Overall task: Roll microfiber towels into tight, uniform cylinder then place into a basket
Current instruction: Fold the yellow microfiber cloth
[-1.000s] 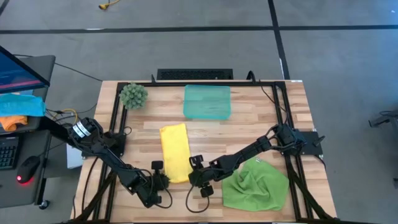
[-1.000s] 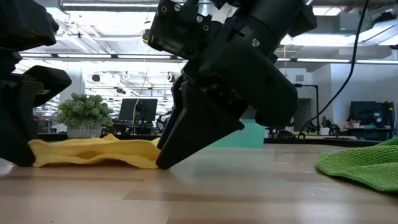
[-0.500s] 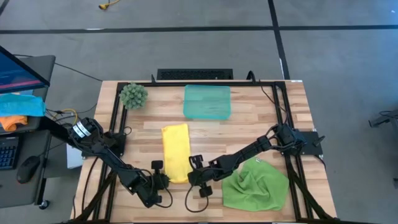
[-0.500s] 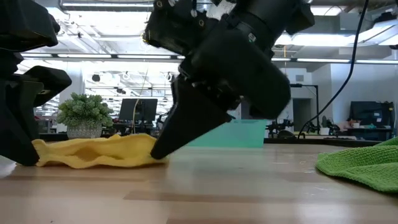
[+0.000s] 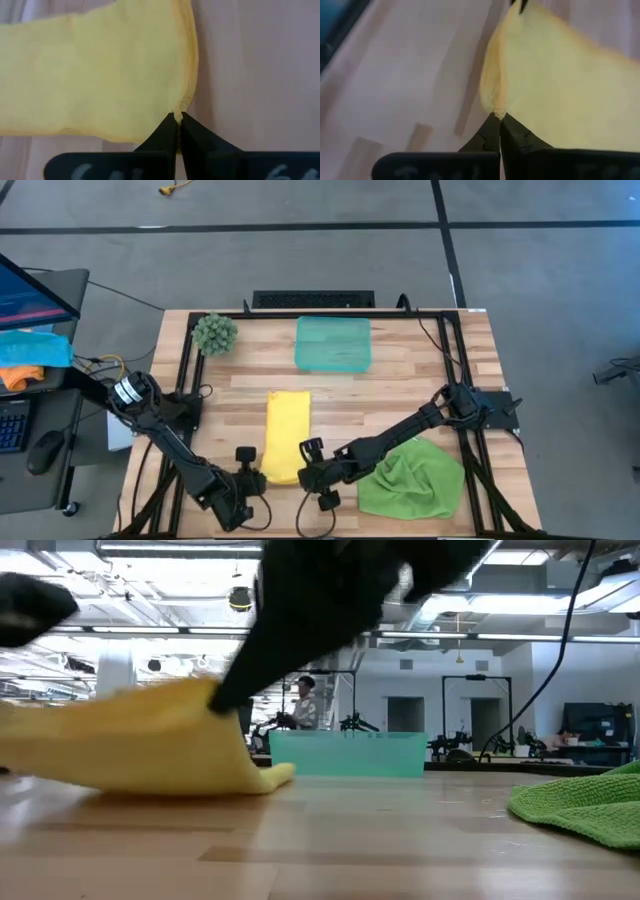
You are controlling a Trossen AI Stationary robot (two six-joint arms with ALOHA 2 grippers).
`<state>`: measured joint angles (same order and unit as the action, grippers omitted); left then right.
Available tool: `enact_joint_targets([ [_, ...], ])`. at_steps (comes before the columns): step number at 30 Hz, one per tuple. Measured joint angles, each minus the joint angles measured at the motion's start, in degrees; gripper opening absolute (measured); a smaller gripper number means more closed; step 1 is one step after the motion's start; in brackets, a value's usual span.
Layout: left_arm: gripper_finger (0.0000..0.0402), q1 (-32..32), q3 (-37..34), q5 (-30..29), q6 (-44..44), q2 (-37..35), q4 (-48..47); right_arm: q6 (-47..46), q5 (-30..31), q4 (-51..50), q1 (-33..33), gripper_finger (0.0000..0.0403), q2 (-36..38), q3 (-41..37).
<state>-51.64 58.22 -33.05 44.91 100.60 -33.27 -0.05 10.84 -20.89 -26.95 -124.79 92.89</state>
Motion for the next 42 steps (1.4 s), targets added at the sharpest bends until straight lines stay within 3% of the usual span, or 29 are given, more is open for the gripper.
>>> enact_joint_targets([
  [7,0.0,-2.7,8.6,-4.0,6.9,0.0,-15.1,0.0,3.5,-4.5,-2.8,0.0006,0.0,5.6],
  [14,0.0,-3.5,14.1,-4.9,8.1,-0.1,-20.7,0.0,6.1,-5.6,-5.7,0.0013,0.0,9.8],
  [17,0.0,-3.4,14.7,-8.1,8.3,-0.1,-23.2,0.0,7.5,-6.2,-6.0,0.0007,0.0,9.9],
  [21,0.0,-1.9,14.7,-12.0,13.0,-0.1,-28.4,-2.5,7.9,-9.4,-4.7,0.001,0.0,10.0],
  [26,0.0,1.7,13.4,-12.2,14.1,-0.1,-30.3,-8.1,11.5,-16.7,-1.8,0.0015,0.0,10.0],
  [34,0.0,9.5,5.1,-14.5,14.3,-0.1,-26.7,-15.4,14.9,-22.5,2.3,0.0006,-0.1,9.9],
  [42,0.0,14.6,1.4,-15.9,11.1,-0.1,-20.8,-22.9,14.8,-26.2,5.7,0.0008,-0.1,8.4],
])
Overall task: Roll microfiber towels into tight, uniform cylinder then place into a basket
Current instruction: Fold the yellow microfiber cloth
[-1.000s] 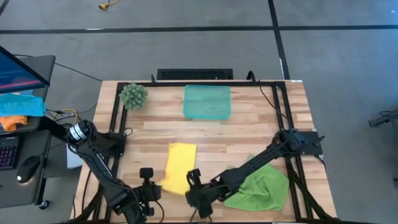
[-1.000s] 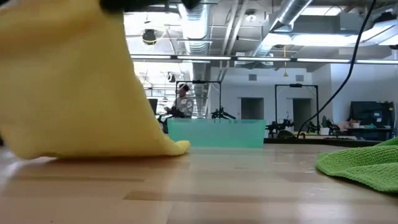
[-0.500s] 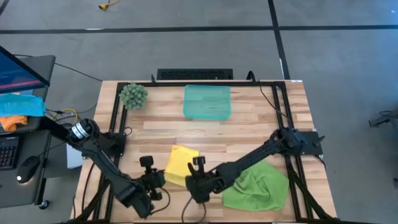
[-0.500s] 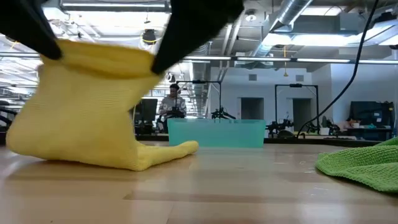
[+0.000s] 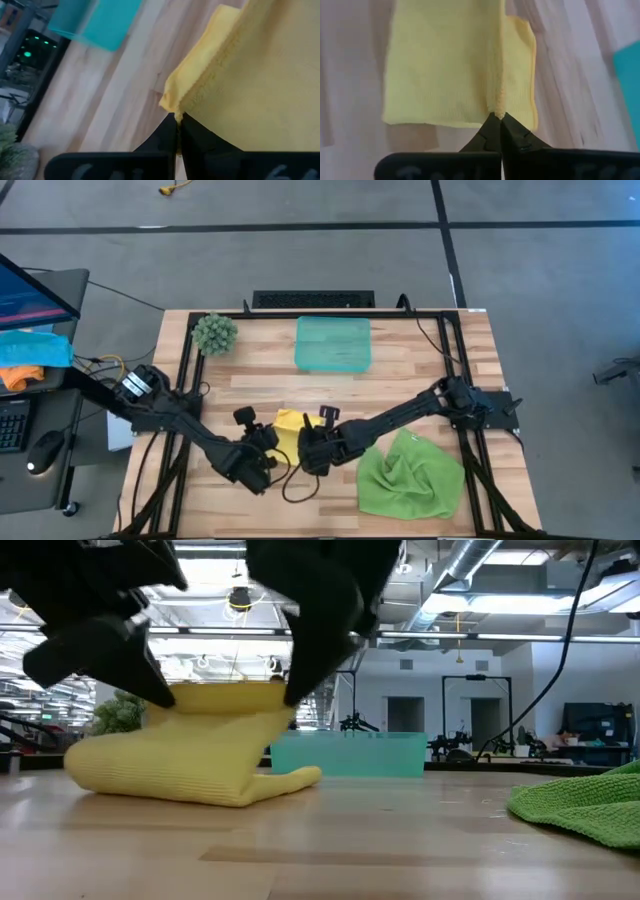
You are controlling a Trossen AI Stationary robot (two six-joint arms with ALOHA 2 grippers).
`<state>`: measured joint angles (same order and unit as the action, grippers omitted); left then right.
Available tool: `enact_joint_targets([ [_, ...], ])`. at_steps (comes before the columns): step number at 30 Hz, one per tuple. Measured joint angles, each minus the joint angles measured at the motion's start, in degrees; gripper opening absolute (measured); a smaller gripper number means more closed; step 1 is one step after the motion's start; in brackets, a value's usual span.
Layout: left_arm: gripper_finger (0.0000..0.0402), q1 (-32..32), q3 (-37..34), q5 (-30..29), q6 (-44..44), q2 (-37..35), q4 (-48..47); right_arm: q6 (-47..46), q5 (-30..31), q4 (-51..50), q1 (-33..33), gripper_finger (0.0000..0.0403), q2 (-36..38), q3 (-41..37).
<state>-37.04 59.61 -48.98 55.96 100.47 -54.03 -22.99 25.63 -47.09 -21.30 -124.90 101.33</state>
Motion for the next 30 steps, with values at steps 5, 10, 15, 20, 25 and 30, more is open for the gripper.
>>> enact_joint_targets([
  [5,0.0,1.9,-0.1,1.2,-3.4,0.0,3.0,-1.2,-1.3,0.4,0.8,0.0009,-0.1,-2.8],
  [10,0.0,3.9,-0.2,1.7,-4.4,0.0,3.0,-1.3,-0.6,2.6,1.9,0.0008,-0.1,-4.6],
  [15,0.0,5.8,-0.2,4.1,-7.5,0.0,4.7,-3.3,-0.4,2.8,3.7,0.0006,-0.1,-6.2],
  [20,0.0,6.6,-0.2,5.2,-8.4,0.0,5.4,-4.0,-0.4,3.6,3.7,0.0012,0.0,-6.4],
  [25,0.0,6.5,-0.2,5.5,-8.4,0.0,5.2,-3.8,-0.5,4.9,3.8,0.0005,0.0,-6.5],
  [30,0.0023,6.5,-0.2,8.8,-8.7,0.0,5.3,-3.9,-0.2,5.1,3.9,0.001,0.0,-6.5],
])
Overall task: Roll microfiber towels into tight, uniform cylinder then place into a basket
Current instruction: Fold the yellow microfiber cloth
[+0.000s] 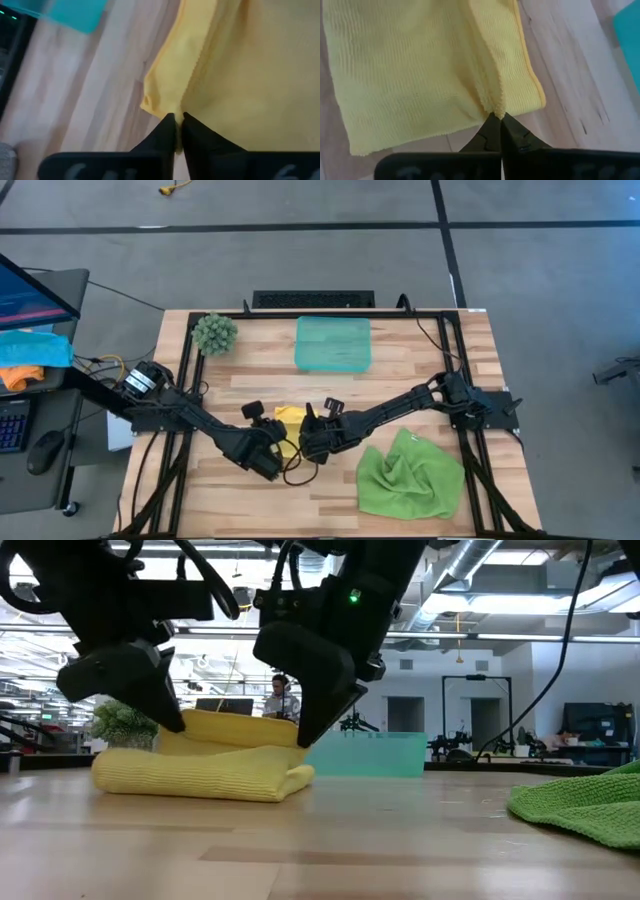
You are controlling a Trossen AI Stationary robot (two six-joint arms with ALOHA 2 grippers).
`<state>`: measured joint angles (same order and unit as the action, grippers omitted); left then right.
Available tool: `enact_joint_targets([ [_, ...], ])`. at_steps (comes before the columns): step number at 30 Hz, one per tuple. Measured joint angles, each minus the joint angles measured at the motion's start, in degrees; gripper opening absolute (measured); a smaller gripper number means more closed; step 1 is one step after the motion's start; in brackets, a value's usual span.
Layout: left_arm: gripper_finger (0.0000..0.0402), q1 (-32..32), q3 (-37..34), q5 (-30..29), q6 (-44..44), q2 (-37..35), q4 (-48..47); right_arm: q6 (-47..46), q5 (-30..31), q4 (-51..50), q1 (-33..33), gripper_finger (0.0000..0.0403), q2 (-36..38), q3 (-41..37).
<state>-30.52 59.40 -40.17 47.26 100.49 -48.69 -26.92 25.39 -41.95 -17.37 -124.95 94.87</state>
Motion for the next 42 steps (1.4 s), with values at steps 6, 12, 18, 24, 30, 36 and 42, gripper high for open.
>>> enact_joint_targets([
  [6,0.0095,0.0,0.0,2.2,-0.7,0.0,0.0,0.0,0.0,0.0,0.4,0.0008,0.0,0.0],
  [12,0.0133,-0.7,0.7,7.2,-1.0,0.0,-2.4,0.0,0.1,0.1,1.0,0.001,0.0,0.0],
  [18,0.0128,-5.0,1.2,3.4,-0.9,0.0,-1.1,0.3,0.1,0.1,1.8,0.001,0.0,0.0],
  [24,0.0112,-7.6,-0.7,-1.8,-3.4,0.0,5.9,0.4,0.0,0.2,1.8,0.0013,0.0,0.0],
  [30,0.0093,-4.3,-5.2,-1.5,-8.0,0.0,14.9,0.4,0.0,0.2,1.8,0.0021,0.0,0.0],
  [36,0.0071,0.1,-8.7,0.5,-15.2,0.0,23.0,0.5,0.0,0.2,1.8,0.0015,0.0,0.0],
  [42,0.0051,2.1,-9.0,1.9,-15.2,0.0,22.7,0.5,-1.5,0.1,1.8,0.0024,0.0,0.0],
])
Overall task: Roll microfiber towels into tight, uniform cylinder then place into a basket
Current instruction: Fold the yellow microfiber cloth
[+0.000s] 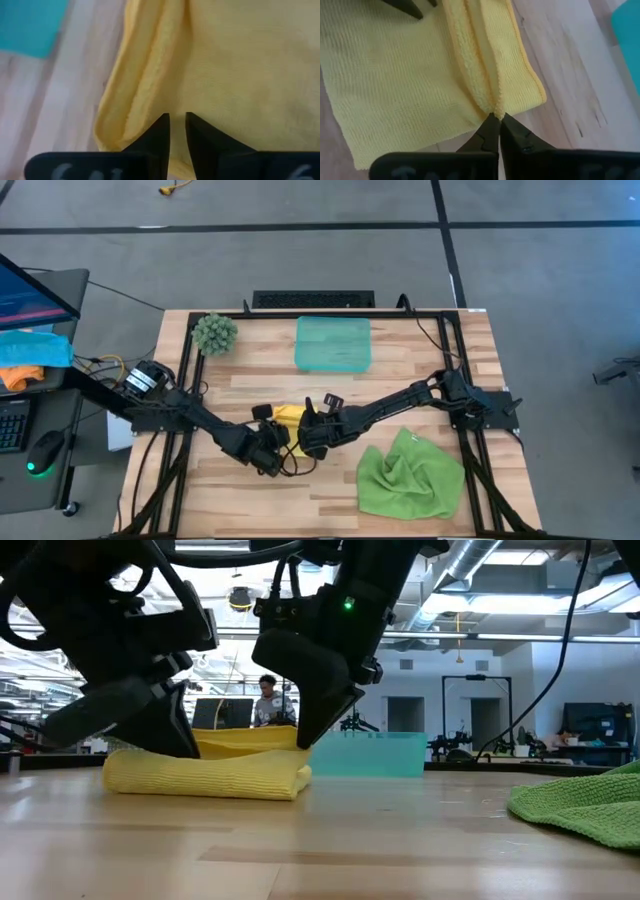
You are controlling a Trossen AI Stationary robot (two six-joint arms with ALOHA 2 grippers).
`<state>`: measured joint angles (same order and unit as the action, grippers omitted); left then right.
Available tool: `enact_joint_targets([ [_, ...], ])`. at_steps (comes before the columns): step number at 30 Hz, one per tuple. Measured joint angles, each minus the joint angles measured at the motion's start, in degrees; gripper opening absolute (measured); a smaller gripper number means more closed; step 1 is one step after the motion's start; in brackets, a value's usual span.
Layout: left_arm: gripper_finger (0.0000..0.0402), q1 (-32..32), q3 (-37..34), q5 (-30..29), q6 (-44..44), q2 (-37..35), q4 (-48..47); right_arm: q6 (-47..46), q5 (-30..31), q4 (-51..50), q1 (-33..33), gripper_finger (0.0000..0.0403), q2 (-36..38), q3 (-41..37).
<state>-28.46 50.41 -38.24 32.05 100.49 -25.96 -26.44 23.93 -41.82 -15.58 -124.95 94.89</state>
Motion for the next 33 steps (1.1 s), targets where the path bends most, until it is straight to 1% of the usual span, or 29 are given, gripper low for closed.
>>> enact_joint_targets([
  [3,0.0043,0.3,0.0,1.8,0.2,0.0,0.0,1.1,0.0,0.1,0.0,0.0036,0.0,0.0],
  [5,0.0037,0.3,0.0,1.8,0.5,0.0,0.0,2.7,0.3,0.5,0.3,0.0047,0.0,0.0],
  [13,0.003,0.3,0.0,1.8,2.9,0.0,0.0,3.1,2.1,1.1,2.3,0.0101,0.0,0.0],
  [18,0.003,0.3,0.0,1.9,2.9,0.0,-0.2,3.1,0.8,-0.3,3.5,0.0143,0.0,0.1],
  [21,0.003,0.3,0.0,2.0,3.0,0.0,-0.3,3.0,0.3,-1.4,3.8,0.0161,0.0,0.1],
  [24,0.003,0.3,0.0,2.0,3.0,0.0,-0.4,3.0,0.2,-2.4,3.6,0.0167,0.2,0.1],
  [27,0.003,0.3,0.0,2.0,3.1,0.0,-0.7,3.0,0.3,-3.0,2.7,0.0165,0.7,0.1],
  [30,0.003,0.3,0.2,2.0,5.4,0.0,-0.9,7.5,0.3,-1.6,1.0,0.0158,0.7,0.1],
  [33,0.0029,0.3,2.1,1.9,6.2,0.0,-4.2,12.7,1.5,4.4,-0.6,0.0151,-0.4,0.2],
])
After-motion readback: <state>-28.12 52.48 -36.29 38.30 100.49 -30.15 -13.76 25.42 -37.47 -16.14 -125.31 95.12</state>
